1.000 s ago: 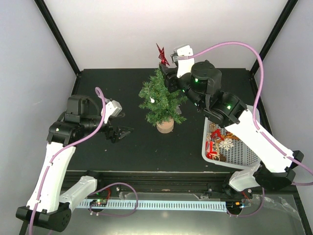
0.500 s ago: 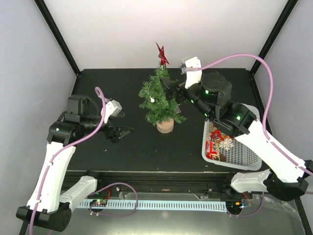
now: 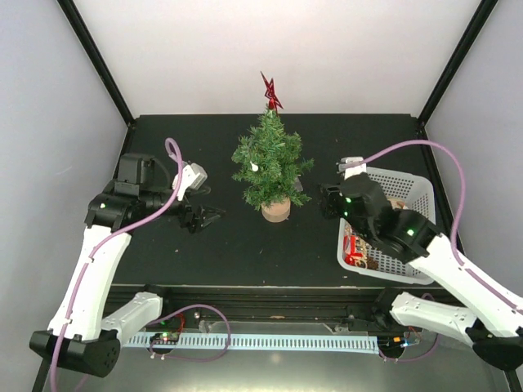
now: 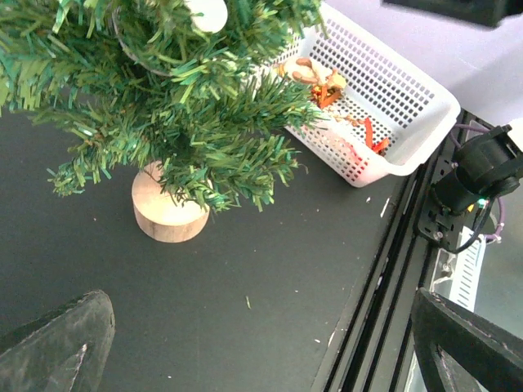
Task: Decorate the small christmas tree
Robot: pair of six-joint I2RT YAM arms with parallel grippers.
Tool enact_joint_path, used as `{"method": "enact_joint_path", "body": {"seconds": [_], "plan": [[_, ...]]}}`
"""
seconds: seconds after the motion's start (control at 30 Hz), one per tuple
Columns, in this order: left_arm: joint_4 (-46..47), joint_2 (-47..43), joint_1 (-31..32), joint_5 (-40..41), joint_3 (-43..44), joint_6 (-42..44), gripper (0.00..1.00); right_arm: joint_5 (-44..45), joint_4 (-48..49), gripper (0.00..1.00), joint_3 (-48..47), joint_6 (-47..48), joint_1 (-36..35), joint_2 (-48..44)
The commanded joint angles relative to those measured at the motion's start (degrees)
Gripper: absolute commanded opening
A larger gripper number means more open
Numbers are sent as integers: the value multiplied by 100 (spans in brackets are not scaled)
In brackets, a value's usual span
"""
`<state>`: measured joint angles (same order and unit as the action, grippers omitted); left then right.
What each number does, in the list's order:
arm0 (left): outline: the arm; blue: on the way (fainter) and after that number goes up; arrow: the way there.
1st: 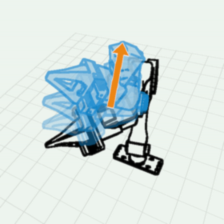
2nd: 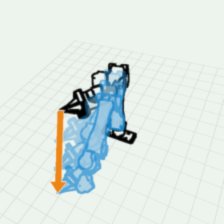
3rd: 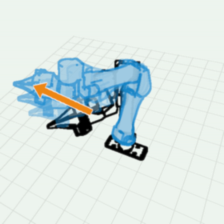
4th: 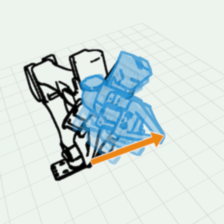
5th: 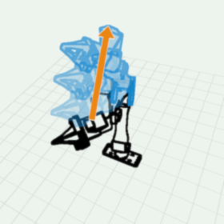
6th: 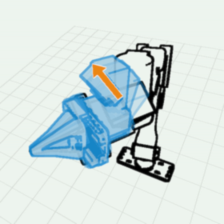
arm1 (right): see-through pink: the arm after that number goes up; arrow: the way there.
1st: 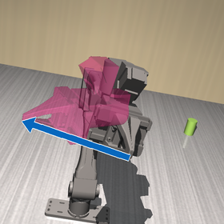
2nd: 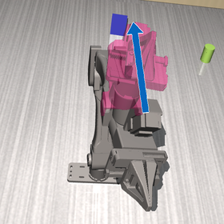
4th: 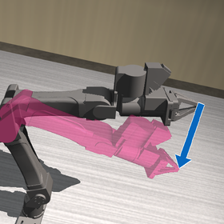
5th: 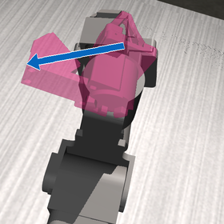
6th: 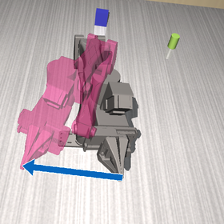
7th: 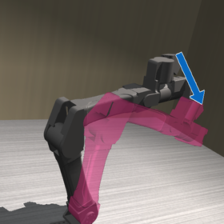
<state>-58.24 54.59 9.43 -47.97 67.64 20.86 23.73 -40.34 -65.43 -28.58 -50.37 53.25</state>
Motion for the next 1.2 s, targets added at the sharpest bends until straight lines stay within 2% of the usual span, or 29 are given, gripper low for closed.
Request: {"method": "enact_joint_path", "body": {"seconds": [0.0, 0.1, 0.23, 0.33, 0.53, 0.67, 0.93, 1.17], "plan": [[33, 236, -35, 4, 246, -20, 99, 246, -1221, 45, 336, -1306, 637, 319], [68, 247, -38, 58, 210, -21, 99, -529, -842, 38, 960, -1300, 1735, 148], [126, 224, -54, 158, 104, -37, 99, -2022, -116, 40, 1930, -1174, 3412, 38], [131, 283, -61, 173, 99, -54, 99, -2462, 153, 41, 2209, -1131, 4078, 420], [137, 538, -73, 206, 126, -58, 99, -2653, 458, 43, 2489, -1288, 4728, 1181], [170, 706, -78, 282, 136, -64, 99, -2836, 579, 45, 2563, -1222, 4895, 1420], [314, 907, -76, 751, 106, -87, 99, -2235, 314, 50, 2474, -620, 4836, 435], [250, 1090, -77, 1514, 132, -117, 99, -2535, 521, 49, 2778, -630, 4756, -172]]}}
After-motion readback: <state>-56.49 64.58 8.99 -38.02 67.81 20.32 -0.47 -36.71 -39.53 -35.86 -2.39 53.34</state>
